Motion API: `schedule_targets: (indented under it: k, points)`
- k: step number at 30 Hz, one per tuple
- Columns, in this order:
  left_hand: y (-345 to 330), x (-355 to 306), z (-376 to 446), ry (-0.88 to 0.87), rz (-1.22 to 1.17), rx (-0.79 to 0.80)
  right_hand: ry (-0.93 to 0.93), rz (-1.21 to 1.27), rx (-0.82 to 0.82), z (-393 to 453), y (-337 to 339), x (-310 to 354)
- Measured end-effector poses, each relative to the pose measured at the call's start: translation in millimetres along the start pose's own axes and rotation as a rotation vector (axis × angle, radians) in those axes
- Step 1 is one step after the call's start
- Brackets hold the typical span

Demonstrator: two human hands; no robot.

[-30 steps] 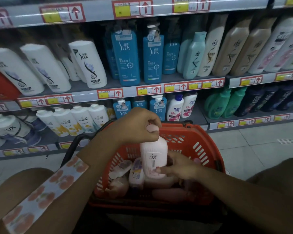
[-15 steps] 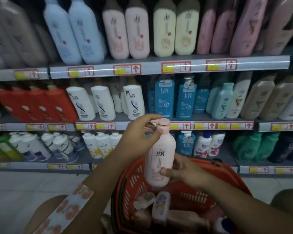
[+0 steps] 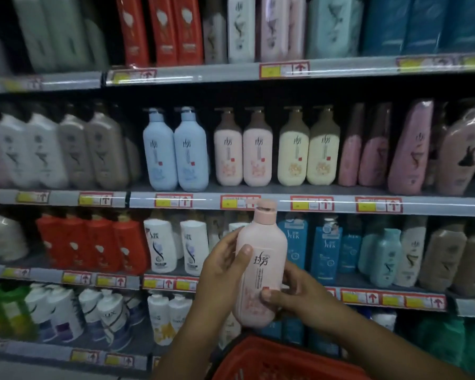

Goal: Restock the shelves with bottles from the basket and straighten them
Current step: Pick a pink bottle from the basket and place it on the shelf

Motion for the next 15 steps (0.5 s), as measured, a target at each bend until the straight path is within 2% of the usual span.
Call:
schedule_targets:
  k: [6,10,15]
  points:
    - [7.8,-7.2,23.5,-0.059,-0.046,0.055,0.037,-0.018,-0.038,19.5,-1.3,31.3]
    - [10.8,1.1,49.9,-0.010,-0.142,0.058,0.002,0.067,-0.105,44.7,11.8,49.0]
    - [11.8,-10.3,101.8,-0.029,-0.234,0.126,0.092,-0.020,-0.153,87.1,31.0,80.5]
Point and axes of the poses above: each hand's wrist, its own z-axis towards the middle knuckle, its own y-axis out of the back of the hand, x = y × z, the point moved 1 cm from there along z, towards the middle knuckle, and after that the axes turned 1 degree about -y, right-handed, at the moved point
